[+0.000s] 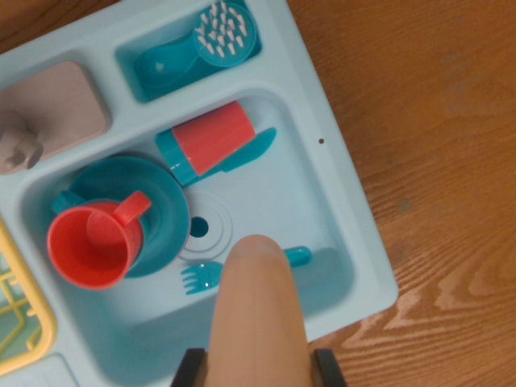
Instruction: Pick detergent from the sink
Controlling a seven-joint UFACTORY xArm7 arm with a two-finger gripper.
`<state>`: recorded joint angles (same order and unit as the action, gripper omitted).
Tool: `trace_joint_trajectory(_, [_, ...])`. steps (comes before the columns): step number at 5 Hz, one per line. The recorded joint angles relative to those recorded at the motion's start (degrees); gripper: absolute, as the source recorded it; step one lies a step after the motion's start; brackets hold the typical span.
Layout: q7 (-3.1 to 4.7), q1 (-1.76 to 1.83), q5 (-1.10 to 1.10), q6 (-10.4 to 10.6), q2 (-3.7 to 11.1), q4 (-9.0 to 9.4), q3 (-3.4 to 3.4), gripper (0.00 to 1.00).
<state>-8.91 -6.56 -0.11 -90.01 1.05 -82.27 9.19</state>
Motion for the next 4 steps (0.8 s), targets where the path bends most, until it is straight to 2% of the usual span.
trace_joint_trajectory(1, [-0.04, 0.01, -0.06, -1.13, -0.31, -0.82, 0.0, 1.0])
trace_joint_trajectory(4, [-0.07, 0.02, -0.1, -1.93, -0.53, -1.41, 0.01, 1.0])
